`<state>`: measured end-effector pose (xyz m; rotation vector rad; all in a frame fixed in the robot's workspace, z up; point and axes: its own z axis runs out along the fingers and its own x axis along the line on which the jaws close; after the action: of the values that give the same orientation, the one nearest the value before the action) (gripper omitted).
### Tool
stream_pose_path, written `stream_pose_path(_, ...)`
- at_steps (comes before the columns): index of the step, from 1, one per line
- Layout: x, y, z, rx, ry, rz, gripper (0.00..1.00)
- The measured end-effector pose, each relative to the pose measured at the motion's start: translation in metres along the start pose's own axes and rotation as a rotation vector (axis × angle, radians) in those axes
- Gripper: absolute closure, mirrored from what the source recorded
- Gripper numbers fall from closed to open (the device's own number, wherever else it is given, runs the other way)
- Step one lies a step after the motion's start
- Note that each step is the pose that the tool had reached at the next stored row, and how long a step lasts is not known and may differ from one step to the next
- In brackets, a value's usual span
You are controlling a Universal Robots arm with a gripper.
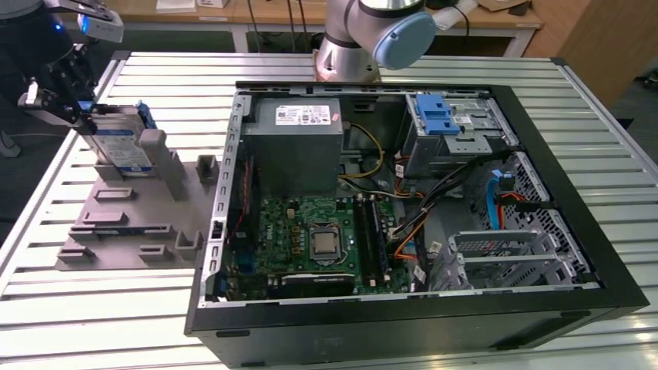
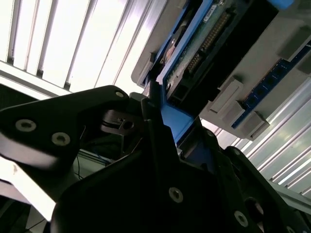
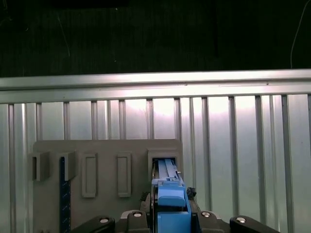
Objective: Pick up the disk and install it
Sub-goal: 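Pick up the disk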
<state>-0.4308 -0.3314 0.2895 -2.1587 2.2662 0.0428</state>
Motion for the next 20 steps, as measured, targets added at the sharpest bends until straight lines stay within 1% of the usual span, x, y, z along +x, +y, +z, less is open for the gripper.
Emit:
stream_pose_path(2,0.0000,0.0000,0.0000,-0.0002,0.0001,-0.006,0.63)
stream_pose_path(6,0.0001,0.0000,0.0000,-0.0009,0.0003,-0.032,0.63)
stream_pose_path(15,0.0002,0.0000,0.0000,-0.0012,0.0005,-0.044,0.62)
stream_pose_path(16,0.0002,0.0000,0.0000,-0.0013,0.0005,-0.045,0.56)
stream_pose_path(20,0.0002,0.0000,0.0000,-0.0014,0.0006,-0.050,0.56)
